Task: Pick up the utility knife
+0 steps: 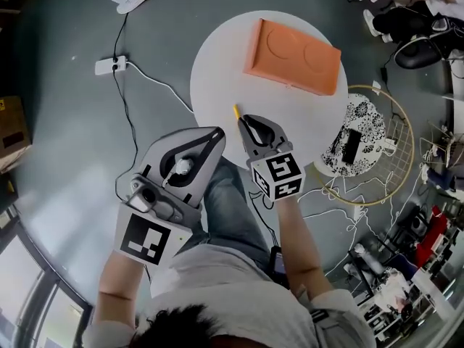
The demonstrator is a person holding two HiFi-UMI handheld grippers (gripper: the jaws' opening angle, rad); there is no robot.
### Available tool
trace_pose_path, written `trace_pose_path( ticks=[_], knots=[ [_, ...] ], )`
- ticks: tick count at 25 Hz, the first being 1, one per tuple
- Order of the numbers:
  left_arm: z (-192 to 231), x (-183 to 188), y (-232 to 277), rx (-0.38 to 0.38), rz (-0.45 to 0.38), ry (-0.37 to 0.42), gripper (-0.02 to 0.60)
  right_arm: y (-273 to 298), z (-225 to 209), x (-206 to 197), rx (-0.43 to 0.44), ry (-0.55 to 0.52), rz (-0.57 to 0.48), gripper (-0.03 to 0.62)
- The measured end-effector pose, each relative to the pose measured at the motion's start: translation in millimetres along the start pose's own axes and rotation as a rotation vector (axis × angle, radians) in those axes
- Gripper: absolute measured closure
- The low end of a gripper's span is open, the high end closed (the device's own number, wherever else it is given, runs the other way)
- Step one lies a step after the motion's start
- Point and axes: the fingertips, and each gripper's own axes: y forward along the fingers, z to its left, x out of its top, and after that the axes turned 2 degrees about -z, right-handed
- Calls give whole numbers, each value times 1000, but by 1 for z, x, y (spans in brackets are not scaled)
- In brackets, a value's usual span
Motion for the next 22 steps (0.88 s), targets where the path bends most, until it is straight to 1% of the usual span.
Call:
trace_pose_path(
  ticks=[13,18,22],
  knots=[
    [6,-17,-11,18,35,-23,571,30,-7,-58,-42,-22,174,549],
    [5,-22,-12,27,38,-26,571,36,-10,-62,-47,-31,180,542],
    [5,-23,-14,32,38,-34,571,41,-7,-60,-58,-67,208,539]
  ],
)
